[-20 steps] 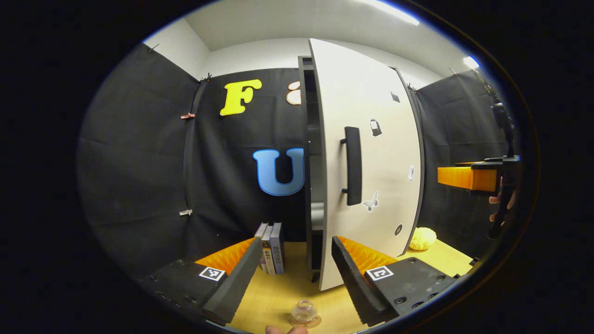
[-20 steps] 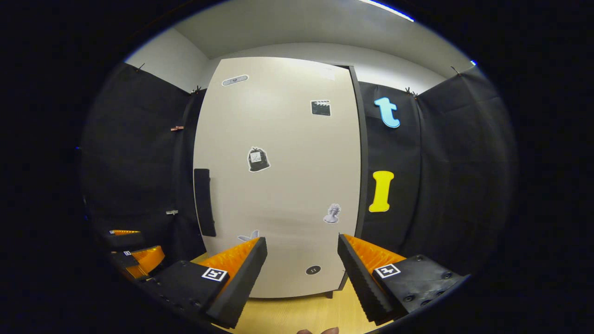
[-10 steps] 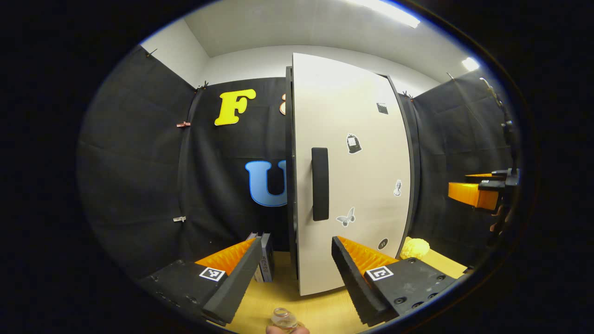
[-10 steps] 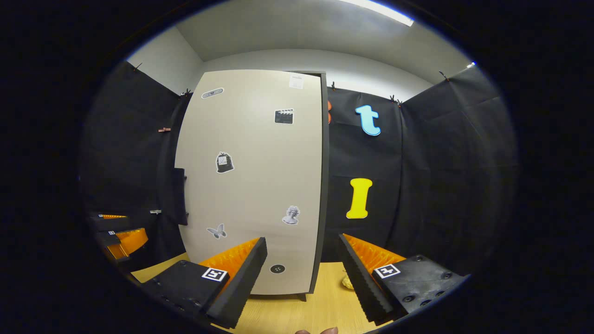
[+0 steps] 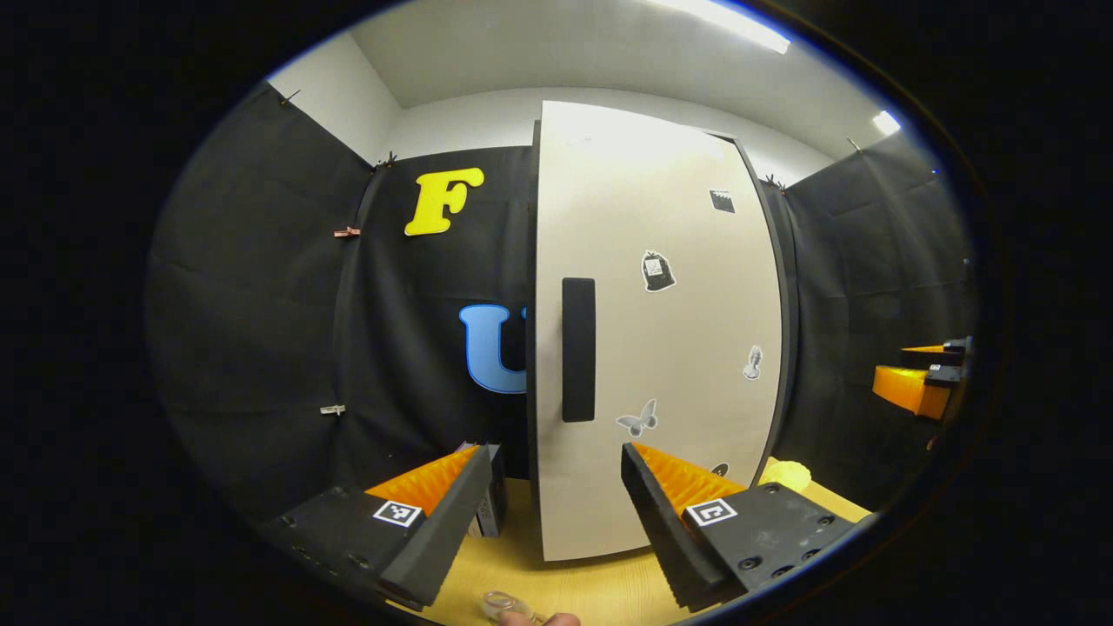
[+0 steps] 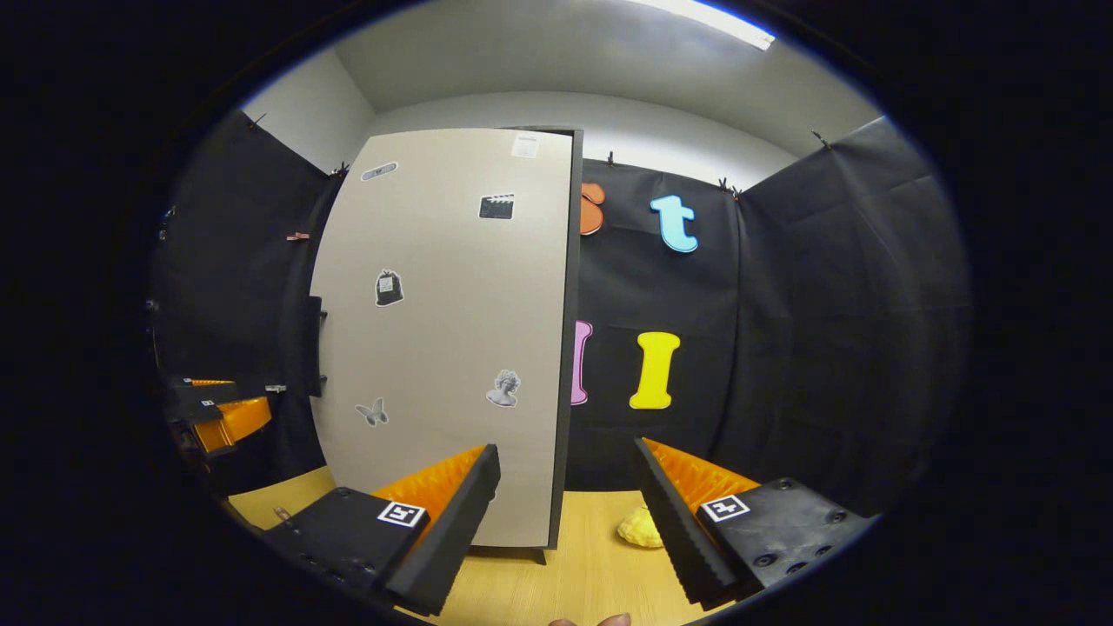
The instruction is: Open the cabinet door with the right hand, grasp the bottle in the cabinet with the left hand and place it on the coaster, then close the cabinet door with the right hand.
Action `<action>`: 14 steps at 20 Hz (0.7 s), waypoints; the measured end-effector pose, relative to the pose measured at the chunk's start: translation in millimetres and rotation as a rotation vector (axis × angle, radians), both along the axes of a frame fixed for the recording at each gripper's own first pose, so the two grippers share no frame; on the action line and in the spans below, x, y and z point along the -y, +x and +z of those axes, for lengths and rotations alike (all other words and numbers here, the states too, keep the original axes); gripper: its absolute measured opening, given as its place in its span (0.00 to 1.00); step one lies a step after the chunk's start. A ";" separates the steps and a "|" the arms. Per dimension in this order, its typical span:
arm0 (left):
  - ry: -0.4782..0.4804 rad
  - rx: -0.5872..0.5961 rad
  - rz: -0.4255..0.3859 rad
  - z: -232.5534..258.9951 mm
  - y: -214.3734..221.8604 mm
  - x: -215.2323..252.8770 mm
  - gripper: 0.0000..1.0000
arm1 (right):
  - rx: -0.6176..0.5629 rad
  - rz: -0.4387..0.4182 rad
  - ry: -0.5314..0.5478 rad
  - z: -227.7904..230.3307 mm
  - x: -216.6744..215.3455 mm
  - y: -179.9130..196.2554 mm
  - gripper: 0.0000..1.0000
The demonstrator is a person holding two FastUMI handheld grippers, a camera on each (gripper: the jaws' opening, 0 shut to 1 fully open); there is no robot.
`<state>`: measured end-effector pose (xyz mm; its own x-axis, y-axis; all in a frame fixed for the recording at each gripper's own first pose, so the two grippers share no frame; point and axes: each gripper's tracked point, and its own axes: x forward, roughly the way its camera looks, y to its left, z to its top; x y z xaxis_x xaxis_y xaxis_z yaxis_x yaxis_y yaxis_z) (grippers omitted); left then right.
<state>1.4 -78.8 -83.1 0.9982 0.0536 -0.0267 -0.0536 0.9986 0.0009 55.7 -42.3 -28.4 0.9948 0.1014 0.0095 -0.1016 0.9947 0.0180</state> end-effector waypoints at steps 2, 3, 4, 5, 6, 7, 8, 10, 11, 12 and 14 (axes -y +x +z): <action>0.013 0.000 0.010 -0.6 6.0 3.1 0.95 | -0.014 0.018 0.022 -3.8 -3.0 -1.2 0.99; 0.019 -0.006 0.021 -3.2 7.9 4.1 0.95 | -0.018 0.025 0.030 -5.5 -3.1 -3.1 0.99; 0.018 -0.012 0.027 -5.6 10.2 6.7 0.95 | -0.020 0.032 0.035 -6.8 -2.0 -5.0 0.99; 0.016 -0.014 0.031 -5.9 14.8 10.7 0.95 | -0.019 0.034 0.037 -7.0 0.8 -7.0 0.99; 0.018 -0.012 0.030 -5.9 17.5 16.3 0.95 | -0.020 0.037 0.040 -7.8 3.2 -8.5 0.99; 0.025 -0.007 0.029 -5.6 17.7 20.9 0.94 | -0.016 0.039 0.044 -7.9 5.7 -9.1 0.99; 0.026 -0.004 0.023 -6.9 17.8 28.8 0.94 | -0.014 0.037 0.047 -8.2 9.3 -8.8 0.99; 0.017 -0.009 0.019 -10.3 20.9 38.8 0.95 | -0.018 0.039 0.052 -9.8 12.9 -8.8 0.98; 0.012 -0.014 0.020 -12.7 21.4 42.3 0.95 | -0.019 0.037 0.056 -10.4 15.0 -8.9 0.99; 0.010 -0.017 0.022 -14.0 22.7 44.8 0.95 | -0.019 0.036 0.062 -10.9 16.3 -9.1 0.99; 0.009 -0.023 0.023 -16.1 24.4 47.5 0.95 | -0.021 0.034 0.063 -13.5 20.6 -6.3 0.98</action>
